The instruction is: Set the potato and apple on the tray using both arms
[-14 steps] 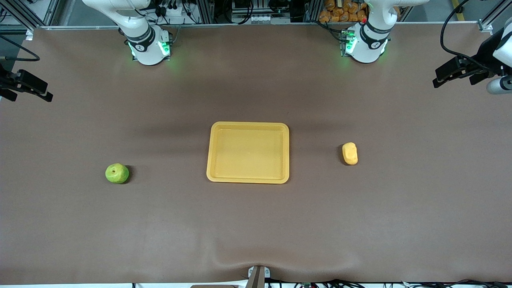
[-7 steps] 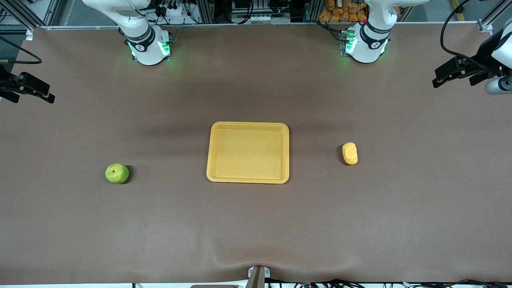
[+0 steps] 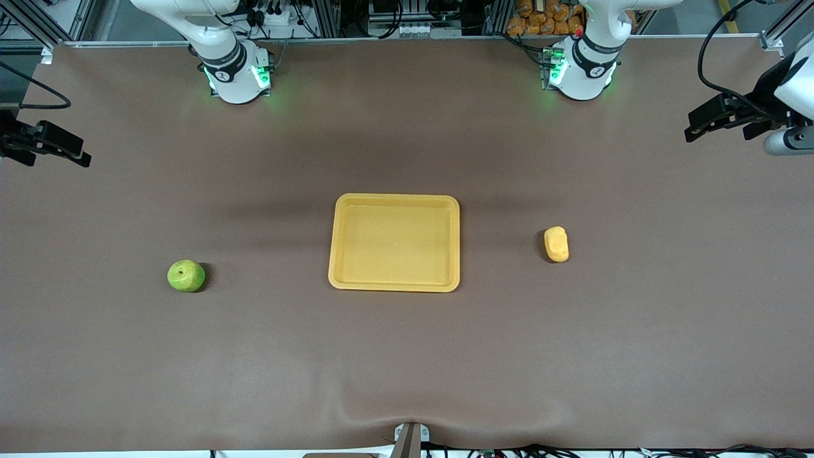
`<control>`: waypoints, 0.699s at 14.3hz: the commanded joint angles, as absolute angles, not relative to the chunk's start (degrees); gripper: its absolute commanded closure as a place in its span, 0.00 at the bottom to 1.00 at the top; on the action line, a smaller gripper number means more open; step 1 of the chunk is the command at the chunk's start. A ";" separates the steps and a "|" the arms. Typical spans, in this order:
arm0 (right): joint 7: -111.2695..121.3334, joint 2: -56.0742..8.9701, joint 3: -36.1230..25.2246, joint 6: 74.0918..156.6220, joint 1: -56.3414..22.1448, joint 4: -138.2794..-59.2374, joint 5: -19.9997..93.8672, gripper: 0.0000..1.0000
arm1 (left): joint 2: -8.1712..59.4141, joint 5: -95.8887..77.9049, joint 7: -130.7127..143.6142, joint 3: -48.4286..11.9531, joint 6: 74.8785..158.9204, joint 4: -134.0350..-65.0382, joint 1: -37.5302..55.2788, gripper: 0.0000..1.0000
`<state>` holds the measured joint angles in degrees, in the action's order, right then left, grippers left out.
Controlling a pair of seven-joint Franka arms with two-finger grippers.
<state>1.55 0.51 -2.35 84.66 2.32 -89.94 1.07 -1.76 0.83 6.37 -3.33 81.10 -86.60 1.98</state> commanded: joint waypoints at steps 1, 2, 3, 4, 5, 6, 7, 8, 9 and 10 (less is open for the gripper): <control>2.11 0.17 -2.20 85.16 3.16 -92.10 0.44 0.00 | -1.93 0.79 5.27 -3.60 81.03 -87.36 1.93 0.00; 2.11 0.09 -2.20 85.17 3.43 -92.54 0.79 0.00 | -1.93 0.79 5.27 -3.60 81.21 -87.54 1.93 0.00; 2.02 0.09 -2.20 85.43 3.43 -92.72 0.88 0.00 | -1.93 0.79 5.27 -3.69 81.47 -87.80 1.93 0.00; 2.02 0.09 -2.20 85.86 3.43 -92.99 0.88 0.00 | -1.93 0.79 5.27 -3.60 81.82 -88.41 1.85 0.00; 2.02 0.09 -2.20 86.48 3.43 -93.08 1.05 0.00 | -1.93 0.79 5.36 -3.60 82.61 -89.29 1.76 0.00; 2.02 0.09 -2.20 86.75 3.43 -93.08 1.14 0.00 | -1.93 0.79 5.36 -3.60 83.31 -89.91 1.76 0.00; 2.02 -0.09 -2.20 87.27 3.43 -93.08 1.23 0.00 | -1.93 0.79 5.71 -3.60 84.10 -90.70 1.76 0.00; 2.02 -0.52 -2.20 87.62 3.17 -93.08 1.14 0.00 | -1.93 0.79 5.71 -3.60 85.50 -91.83 1.84 0.00; 2.02 -0.79 -2.20 87.97 3.16 -93.08 1.23 0.00 | -1.93 0.79 5.71 -3.60 86.82 -92.98 1.85 0.00; 2.02 -0.88 -2.11 88.24 3.16 -93.08 1.23 0.00 | -1.93 0.79 5.71 -3.60 88.40 -94.38 1.93 0.00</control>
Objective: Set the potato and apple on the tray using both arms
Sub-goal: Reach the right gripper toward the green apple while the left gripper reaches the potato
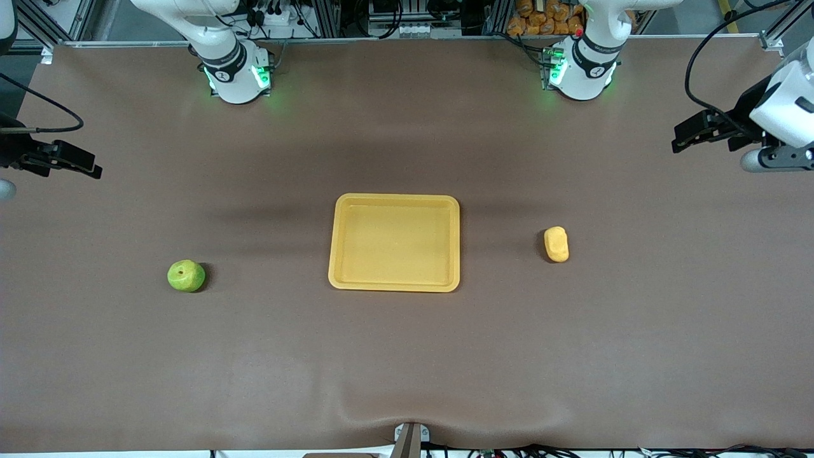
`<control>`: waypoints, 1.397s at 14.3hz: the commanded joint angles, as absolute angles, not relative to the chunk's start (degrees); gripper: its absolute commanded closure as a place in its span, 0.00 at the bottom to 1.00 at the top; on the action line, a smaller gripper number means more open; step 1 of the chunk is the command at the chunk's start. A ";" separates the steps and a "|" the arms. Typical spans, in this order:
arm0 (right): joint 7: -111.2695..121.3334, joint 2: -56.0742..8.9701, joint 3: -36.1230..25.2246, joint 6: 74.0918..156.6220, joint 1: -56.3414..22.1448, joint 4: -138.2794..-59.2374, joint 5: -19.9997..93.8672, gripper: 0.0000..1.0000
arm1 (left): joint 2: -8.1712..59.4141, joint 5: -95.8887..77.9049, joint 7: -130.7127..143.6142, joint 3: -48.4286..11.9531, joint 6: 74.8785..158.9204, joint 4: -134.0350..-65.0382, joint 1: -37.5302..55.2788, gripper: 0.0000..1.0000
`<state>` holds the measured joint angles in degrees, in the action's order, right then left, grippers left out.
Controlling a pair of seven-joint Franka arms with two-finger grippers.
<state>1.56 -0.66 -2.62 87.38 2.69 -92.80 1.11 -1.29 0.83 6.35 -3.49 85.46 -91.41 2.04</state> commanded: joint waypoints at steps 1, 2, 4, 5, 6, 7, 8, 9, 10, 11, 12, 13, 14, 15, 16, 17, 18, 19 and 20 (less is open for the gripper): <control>2.02 -0.88 -2.11 88.24 3.16 -93.08 1.23 0.00 | -1.93 0.79 5.80 -3.69 90.16 -95.70 2.02 0.00; 2.02 -0.88 -2.11 88.24 3.08 -93.16 1.23 0.00 | -2.02 0.79 5.89 -3.78 91.83 -96.93 2.11 0.00; 2.02 -1.14 -2.20 88.50 3.08 -93.25 1.23 0.00 | -1.93 0.79 5.98 -3.78 94.73 -99.30 2.11 0.00; 2.02 -1.14 -2.11 88.85 3.08 -93.34 1.23 0.00 | -1.93 0.79 5.98 -3.78 96.40 -100.62 2.11 0.00; 2.02 -1.23 -2.11 89.12 2.73 -93.34 1.23 0.00 | -1.93 0.79 5.98 -3.78 97.98 -102.03 2.11 0.00; 2.02 -1.32 -2.02 89.56 2.29 -93.34 1.23 0.00 | -1.93 0.70 5.98 -3.87 99.74 -103.43 2.11 0.00; 2.02 -1.49 -2.02 89.65 1.76 -93.34 1.23 0.00 | -1.93 0.70 6.06 -3.95 101.50 -104.75 2.11 0.00; 1.85 -1.93 -2.02 89.74 1.06 -93.25 1.23 0.00 | -1.93 0.70 6.50 -4.13 103.17 -105.98 2.11 0.00; 1.67 -2.72 -2.02 89.91 0.71 -93.34 1.32 0.00 | -1.59 0.70 6.85 -4.13 104.58 -106.87 2.20 0.00; 1.58 -3.68 -2.02 89.91 0.62 -93.34 2.45 0.00 | -1.06 0.70 7.46 -4.22 105.72 -107.48 2.20 0.00; 1.58 -4.65 -2.02 90.09 0.96 -93.25 5.59 0.00 | -0.71 0.62 8.43 -4.48 106.86 -108.01 2.28 0.00; 1.50 -5.53 -2.11 90.35 1.23 -93.25 7.97 0.00 | -0.36 0.62 9.74 -5.09 107.66 -108.37 2.20 0.00; 1.49 -6.23 -2.11 90.61 1.40 -93.25 8.61 0.00 | 0.08 0.62 11.84 -5.71 108.19 -108.63 2.28 0.00; 1.49 -6.41 -2.11 91.14 1.32 -93.25 8.61 0.00 | 0.61 0.62 13.69 -6.50 108.37 -108.63 2.20 0.00; 1.49 -6.42 -2.11 91.49 1.23 -93.25 8.61 0.00 | 1.14 0.62 15.45 -6.94 108.89 -108.72 2.20 0.00; 1.58 -6.33 -2.11 91.58 1.32 -93.16 8.61 0.00 | 1.66 0.62 16.60 -7.03 109.16 -108.81 2.28 0.00; 1.41 -6.33 -2.20 91.58 1.14 -92.90 8.35 0.00 | 2.54 0.62 16.96 -7.21 109.68 -108.81 2.37 0.00; 1.41 -6.33 -2.11 91.58 1.06 -92.73 8.26 0.00 | 3.16 0.62 17.05 -7.47 110.47 -109.07 2.37 0.00; 1.41 -6.33 -2.11 91.50 0.88 -92.72 8.26 0.00 | 3.86 0.62 17.05 -7.56 111.96 -109.68 2.37 0.00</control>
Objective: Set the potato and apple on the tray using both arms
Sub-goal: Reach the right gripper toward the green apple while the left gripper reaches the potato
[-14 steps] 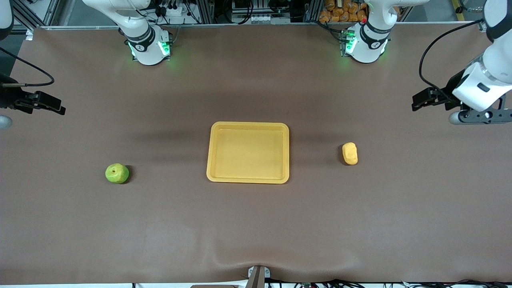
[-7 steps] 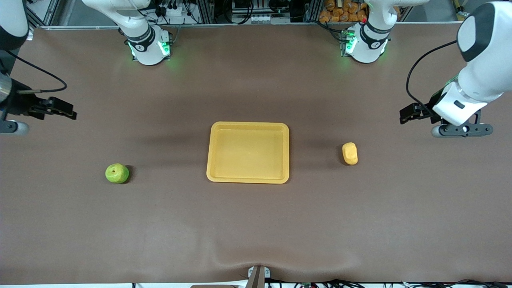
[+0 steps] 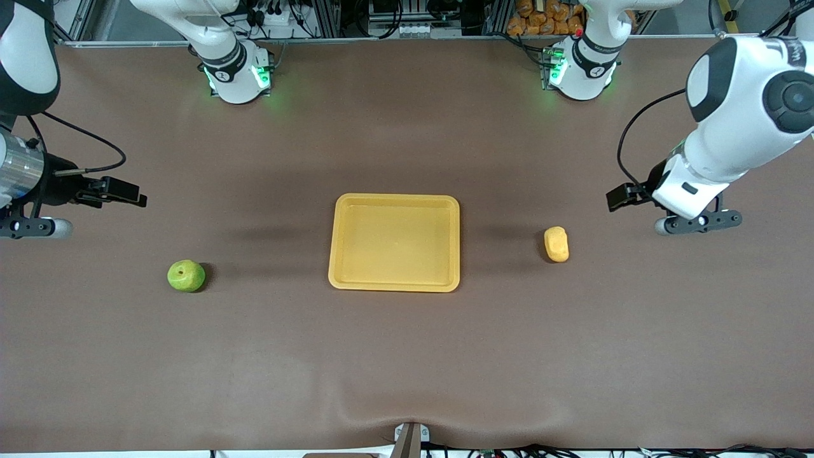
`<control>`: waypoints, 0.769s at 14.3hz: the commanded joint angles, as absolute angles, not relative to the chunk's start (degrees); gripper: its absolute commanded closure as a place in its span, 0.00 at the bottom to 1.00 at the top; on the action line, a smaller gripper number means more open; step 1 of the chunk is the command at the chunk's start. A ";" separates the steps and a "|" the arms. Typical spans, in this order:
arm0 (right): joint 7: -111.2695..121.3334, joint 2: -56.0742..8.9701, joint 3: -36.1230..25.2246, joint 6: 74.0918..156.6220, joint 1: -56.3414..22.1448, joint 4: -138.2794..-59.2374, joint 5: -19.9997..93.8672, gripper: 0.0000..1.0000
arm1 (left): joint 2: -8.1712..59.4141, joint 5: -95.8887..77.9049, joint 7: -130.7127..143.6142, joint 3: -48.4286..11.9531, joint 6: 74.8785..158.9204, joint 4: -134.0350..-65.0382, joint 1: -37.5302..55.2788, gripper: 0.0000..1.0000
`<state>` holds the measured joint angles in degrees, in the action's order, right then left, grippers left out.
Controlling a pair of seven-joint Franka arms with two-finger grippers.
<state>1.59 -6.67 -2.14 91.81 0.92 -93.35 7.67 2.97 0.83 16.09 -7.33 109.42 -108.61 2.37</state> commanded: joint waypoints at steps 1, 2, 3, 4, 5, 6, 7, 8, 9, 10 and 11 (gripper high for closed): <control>1.32 -6.33 -2.11 91.49 0.79 -92.72 8.17 0.00 | 4.65 0.62 17.05 -7.56 113.63 -110.30 2.46 0.00; 1.41 -6.42 -2.11 91.49 0.62 -92.90 7.74 0.00 | 5.62 0.62 17.05 -7.56 114.86 -110.56 2.46 0.00; 1.32 -6.85 -2.11 91.76 0.70 -92.90 7.65 0.00 | 6.67 0.62 17.05 -7.56 115.48 -110.57 2.37 0.00; 1.32 -7.81 -2.11 93.15 0.70 -93.16 7.47 0.00 | 7.55 0.62 17.14 -7.56 116.27 -110.57 2.46 0.00; 1.41 -8.52 -2.11 94.47 0.88 -93.77 7.30 0.00 | 8.25 0.62 17.05 -7.56 116.80 -110.57 2.46 0.00; 1.58 -9.83 -2.11 95.70 1.14 -94.74 7.29 0.00 | 8.96 0.62 17.05 -7.56 117.15 -110.57 2.46 0.00; 2.02 -10.89 -2.11 97.89 1.23 -96.14 7.38 0.00 | 9.49 0.62 17.14 -7.73 117.94 -110.57 2.46 0.00; 2.02 -11.42 -2.11 100.96 1.06 -98.24 7.30 0.00 | 10.19 0.62 17.05 -7.82 118.56 -110.74 2.37 0.00; 2.11 -11.51 -2.11 104.90 0.79 -100.78 7.38 0.00 | 10.80 0.62 17.05 -7.74 119.35 -110.92 2.37 0.00; 2.20 -11.60 -2.02 109.20 0.70 -103.77 7.38 0.00 | 11.42 0.62 17.05 -7.73 119.96 -110.92 2.37 0.00; 2.72 -11.69 -2.02 113.51 0.62 -106.93 7.38 0.00 | 11.86 0.62 17.14 -7.73 120.06 -111.00 2.46 0.00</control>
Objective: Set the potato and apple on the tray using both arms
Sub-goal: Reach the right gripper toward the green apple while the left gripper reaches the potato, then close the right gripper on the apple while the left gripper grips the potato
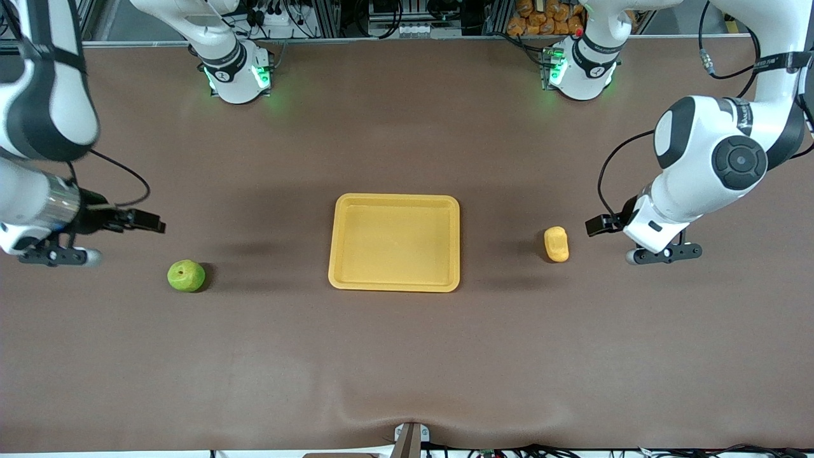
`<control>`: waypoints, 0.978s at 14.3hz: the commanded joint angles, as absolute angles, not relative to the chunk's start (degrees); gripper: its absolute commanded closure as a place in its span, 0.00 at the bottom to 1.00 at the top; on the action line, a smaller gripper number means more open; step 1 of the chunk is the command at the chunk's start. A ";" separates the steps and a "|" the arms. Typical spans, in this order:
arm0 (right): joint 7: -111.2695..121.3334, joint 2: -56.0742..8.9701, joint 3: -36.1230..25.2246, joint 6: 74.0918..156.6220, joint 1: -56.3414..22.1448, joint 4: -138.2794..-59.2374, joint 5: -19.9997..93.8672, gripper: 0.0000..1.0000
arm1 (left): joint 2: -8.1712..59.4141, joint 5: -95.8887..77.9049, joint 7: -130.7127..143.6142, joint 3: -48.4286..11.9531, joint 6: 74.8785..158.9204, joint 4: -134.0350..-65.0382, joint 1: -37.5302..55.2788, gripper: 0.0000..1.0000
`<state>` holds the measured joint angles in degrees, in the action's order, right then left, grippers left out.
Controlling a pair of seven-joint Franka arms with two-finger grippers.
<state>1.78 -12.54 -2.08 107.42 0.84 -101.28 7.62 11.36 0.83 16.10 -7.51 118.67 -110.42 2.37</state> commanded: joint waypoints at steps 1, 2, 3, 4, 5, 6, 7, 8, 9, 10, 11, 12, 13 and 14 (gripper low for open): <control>4.46 -11.95 -2.02 117.99 0.79 -109.92 7.38 0.00 | 11.95 0.62 17.14 -7.73 120.06 -111.01 2.46 0.00; 7.09 -12.13 -2.02 122.74 1.31 -113.26 7.38 0.00 | 12.04 0.62 17.14 -7.73 120.06 -111.18 2.29 0.00; 9.38 -12.56 -2.11 127.05 1.58 -115.38 7.38 0.00 | 12.48 0.62 17.14 -7.82 120.06 -111.44 2.29 0.00; 11.32 -13.79 -2.11 129.70 2.54 -116.27 7.38 0.00 | 12.83 0.62 17.14 -7.82 120.06 -111.45 2.55 0.00; 13.51 -15.45 -2.02 131.21 3.16 -116.02 7.38 0.00 | 13.44 0.62 17.14 -7.82 120.15 -111.27 2.72 0.00; 15.97 -17.21 -2.02 132.96 3.16 -115.75 7.38 0.00 | 14.23 0.62 17.14 -7.82 120.58 -111.18 3.07 0.00; 18.43 -18.71 -2.02 135.07 2.82 -115.75 7.38 0.00 | 14.93 0.62 17.14 -7.82 121.37 -111.18 3.16 0.00; 21.42 -20.29 -2.02 136.91 2.55 -115.66 7.38 0.00 | 15.72 0.62 17.14 -7.82 122.33 -111.18 3.34 0.00; 24.66 -21.69 -2.02 138.67 2.72 -115.32 7.38 0.00 | 16.17 0.62 17.14 -7.82 123.30 -111.27 3.51 0.00; 27.57 -23.45 -2.02 140.43 2.72 -114.27 7.38 0.00 | 16.61 0.62 17.14 -7.82 123.66 -111.27 3.52 0.00; 29.77 -25.55 -2.02 141.75 2.72 -112.95 7.38 0.00 | 16.96 0.62 17.14 -7.82 123.84 -111.27 3.78 0.00; 31.10 -27.06 -2.02 141.94 2.72 -111.81 7.38 0.00 | 17.05 0.62 17.14 -7.82 124.01 -111.27 4.13 0.00; 31.81 -27.68 -2.02 141.94 2.81 -111.45 7.38 0.00 | 17.40 0.62 17.14 -7.82 124.71 -111.44 4.04 0.00; 32.16 -27.77 -2.02 141.94 2.81 -111.53 7.38 0.00 | 17.49 0.62 17.05 -7.82 125.41 -111.62 3.96 0.00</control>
